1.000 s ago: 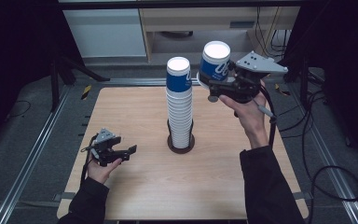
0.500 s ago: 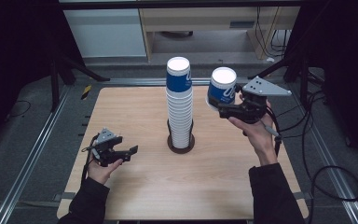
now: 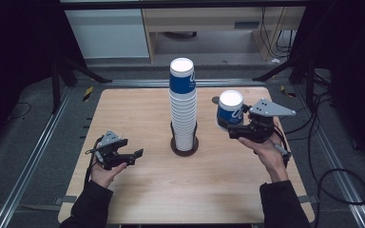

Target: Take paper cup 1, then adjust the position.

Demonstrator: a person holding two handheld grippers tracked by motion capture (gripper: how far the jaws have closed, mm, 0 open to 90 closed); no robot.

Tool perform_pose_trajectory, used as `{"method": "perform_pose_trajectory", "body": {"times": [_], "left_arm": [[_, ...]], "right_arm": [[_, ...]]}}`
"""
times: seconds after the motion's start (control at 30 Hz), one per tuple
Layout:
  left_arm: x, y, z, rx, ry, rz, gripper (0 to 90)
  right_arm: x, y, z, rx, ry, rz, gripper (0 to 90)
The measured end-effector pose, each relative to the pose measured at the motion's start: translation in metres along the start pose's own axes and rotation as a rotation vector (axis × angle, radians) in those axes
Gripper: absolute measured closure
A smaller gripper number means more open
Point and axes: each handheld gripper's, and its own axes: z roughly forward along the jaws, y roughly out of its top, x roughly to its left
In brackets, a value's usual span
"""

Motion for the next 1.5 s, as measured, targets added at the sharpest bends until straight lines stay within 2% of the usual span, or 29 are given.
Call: {"method": "perform_pose_trajectory", "body": {"times": [0.03,0.27,0.63,0.73,0.77,0.8,0.9,1.03,1.1,1.5], "left_arm": [[-0.002,0.001,0.000,0.008,-0.005,0.009,19.4],[-0.008,0.004,-0.001,0.008,-0.029,0.029,19.3],[-0.022,0.010,-0.002,0.012,-0.095,0.073,19.2],[-0.026,0.011,-0.002,0.017,-0.111,0.090,19.2],[-0.028,0.011,-0.002,0.021,-0.113,0.098,19.2],[-0.029,0.011,-0.002,0.022,-0.118,0.102,19.2],[-0.035,0.013,-0.002,0.018,-0.149,0.110,19.5],[-0.039,0.014,-0.002,0.019,-0.166,0.121,19.7],[-0.041,0.015,-0.002,0.021,-0.186,0.125,20.1],[-0.049,0.018,-0.005,0.006,-0.221,0.149,20.2]], "right_arm": [[0.001,-0.007,-0.001,0.013,0.010,-0.004,20.6],[0.006,-0.023,-0.004,0.044,0.042,-0.017,20.6],[0.021,-0.058,0.009,0.146,0.125,-0.063,20.6],[0.024,-0.060,0.012,0.176,0.129,-0.089,20.5],[0.027,-0.061,0.013,0.180,0.149,-0.093,20.5],[0.027,-0.061,0.013,0.180,0.149,-0.093,20.5],[0.037,-0.063,0.018,0.198,0.180,-0.130,20.5],[0.042,-0.065,0.020,0.222,0.196,-0.163,20.5],[0.045,-0.066,0.023,0.229,0.219,-0.179,20.5],[0.061,-0.076,0.038,0.251,0.286,-0.227,20.7]]}}
